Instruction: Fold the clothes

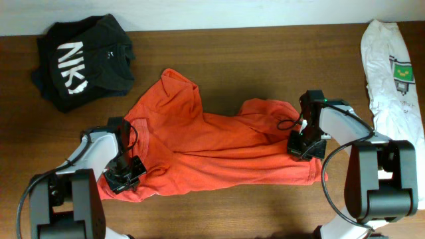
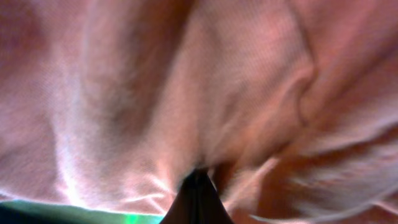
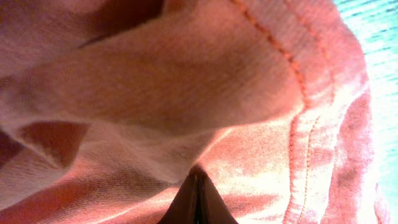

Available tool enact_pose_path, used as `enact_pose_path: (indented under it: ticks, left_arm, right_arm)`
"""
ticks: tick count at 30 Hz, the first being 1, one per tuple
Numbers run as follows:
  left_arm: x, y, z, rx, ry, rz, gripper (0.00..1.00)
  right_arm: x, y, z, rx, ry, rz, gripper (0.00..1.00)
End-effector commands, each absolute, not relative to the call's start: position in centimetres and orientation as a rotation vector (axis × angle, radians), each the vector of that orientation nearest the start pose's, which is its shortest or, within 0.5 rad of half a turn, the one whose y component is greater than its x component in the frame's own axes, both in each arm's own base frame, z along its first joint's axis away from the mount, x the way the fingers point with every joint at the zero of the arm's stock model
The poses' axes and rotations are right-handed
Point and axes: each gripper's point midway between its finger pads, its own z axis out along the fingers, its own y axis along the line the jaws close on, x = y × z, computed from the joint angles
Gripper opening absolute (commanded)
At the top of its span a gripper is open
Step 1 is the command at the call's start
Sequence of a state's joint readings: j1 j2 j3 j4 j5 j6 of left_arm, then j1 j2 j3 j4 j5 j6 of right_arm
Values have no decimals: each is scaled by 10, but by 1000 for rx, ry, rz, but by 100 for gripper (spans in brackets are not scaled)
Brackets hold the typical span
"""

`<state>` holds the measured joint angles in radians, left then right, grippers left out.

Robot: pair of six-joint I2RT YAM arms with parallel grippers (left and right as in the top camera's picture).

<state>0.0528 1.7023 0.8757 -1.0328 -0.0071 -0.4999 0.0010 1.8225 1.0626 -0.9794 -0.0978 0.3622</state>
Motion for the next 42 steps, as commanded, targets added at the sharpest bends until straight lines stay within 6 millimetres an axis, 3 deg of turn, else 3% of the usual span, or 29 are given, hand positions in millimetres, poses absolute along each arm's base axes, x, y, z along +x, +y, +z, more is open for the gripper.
enact_pose_path:
  ticks: [1, 5, 8, 10, 12, 14, 21, 22, 23, 26, 35, 39, 40, 41, 42]
  left_arm:
    - [184, 19, -1, -1000, 3293, 213, 1]
    - [194, 25, 22, -995, 3170, 217, 0]
    - [218, 22, 43, -859, 3040, 94, 1]
    - [244, 6, 51, -718, 2969, -91, 0]
    - [272, -23, 54, -520, 2916, -337, 0]
    - [279, -30, 45, -482, 2921, -366, 1]
    - [265, -23, -2, -553, 3086, -287, 0]
    - [258, -16, -6, -598, 3111, -211, 0]
    - [243, 3, -8, -743, 3133, -16, 0]
    - [208, 28, -2, -1006, 3150, 276, 1]
    - [170, 32, 16, -1136, 3239, 353, 0]
    - [177, 33, 54, -1114, 3075, 256, 0]
    - [189, 24, 72, -982, 3016, 101, 0]
    - [202, 9, 87, -819, 2984, -66, 10]
    - [214, -3, 102, -675, 2942, -195, 39]
  right_arm:
    - [260, 15, 9, 641, 3258, 72, 4]
    - [275, 16, 50, 605, 3098, 127, 4]
    - [313, 45, 81, 300, 2907, 410, 4]
    - [323, 47, 75, 298, 2891, 425, 4]
    - [324, 46, 60, 354, 2927, 424, 4]
    - [321, 46, 41, 395, 2982, 418, 4]
    - [309, 42, -9, 508, 3115, 368, 4]
    - [304, 37, -11, 547, 3129, 320, 4]
    - [297, 31, -12, 572, 3154, 254, 4]
    - [279, 16, -12, 652, 3208, 94, 4]
    - [234, 3, -3, 835, 3304, -102, 4]
    - [235, -3, 31, 800, 3220, -116, 4]
    - [241, -3, 43, 746, 3184, -92, 12]
    - [247, -3, 57, 695, 3152, -71, 47]
    - [252, -2, 69, 668, 3126, -58, 77]
